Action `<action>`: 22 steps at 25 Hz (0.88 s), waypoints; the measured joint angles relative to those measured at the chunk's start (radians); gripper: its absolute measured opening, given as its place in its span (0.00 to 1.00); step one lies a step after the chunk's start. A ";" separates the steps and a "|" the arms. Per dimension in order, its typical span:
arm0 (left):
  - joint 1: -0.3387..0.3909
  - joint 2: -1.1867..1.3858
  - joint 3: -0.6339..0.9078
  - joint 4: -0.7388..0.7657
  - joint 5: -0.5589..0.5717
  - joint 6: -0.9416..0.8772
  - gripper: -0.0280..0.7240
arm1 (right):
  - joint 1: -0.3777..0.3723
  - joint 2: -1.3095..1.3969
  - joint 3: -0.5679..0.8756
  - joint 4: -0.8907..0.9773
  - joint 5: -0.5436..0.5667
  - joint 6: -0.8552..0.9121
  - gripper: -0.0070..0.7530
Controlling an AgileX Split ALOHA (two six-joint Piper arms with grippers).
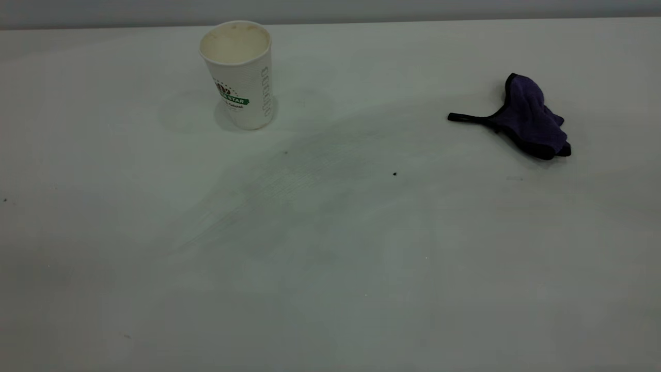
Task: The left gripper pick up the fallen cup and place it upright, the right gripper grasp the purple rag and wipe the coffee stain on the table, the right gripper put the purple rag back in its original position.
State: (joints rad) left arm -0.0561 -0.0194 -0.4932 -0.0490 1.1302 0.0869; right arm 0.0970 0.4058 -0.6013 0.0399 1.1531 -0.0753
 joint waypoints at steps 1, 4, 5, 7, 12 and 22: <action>0.000 0.000 0.000 0.000 0.000 0.000 0.55 | -0.015 -0.032 0.007 0.000 0.003 0.000 0.88; 0.000 0.000 0.000 0.000 0.000 0.000 0.55 | -0.060 -0.119 0.014 -0.001 0.008 0.000 0.87; 0.000 0.000 0.000 0.000 0.000 0.000 0.55 | -0.070 -0.142 0.014 -0.001 0.010 0.000 0.86; 0.000 0.000 0.000 0.000 0.000 0.000 0.55 | -0.088 -0.183 0.014 -0.001 0.010 0.000 0.86; 0.000 0.000 0.000 0.000 0.000 0.000 0.55 | -0.104 -0.275 0.020 -0.008 0.014 0.000 0.85; 0.000 0.000 0.000 0.000 0.000 0.000 0.55 | -0.106 -0.379 0.132 -0.006 -0.008 0.017 0.84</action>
State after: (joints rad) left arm -0.0561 -0.0194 -0.4932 -0.0490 1.1302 0.0869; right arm -0.0085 0.0273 -0.4689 0.0341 1.1447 -0.0580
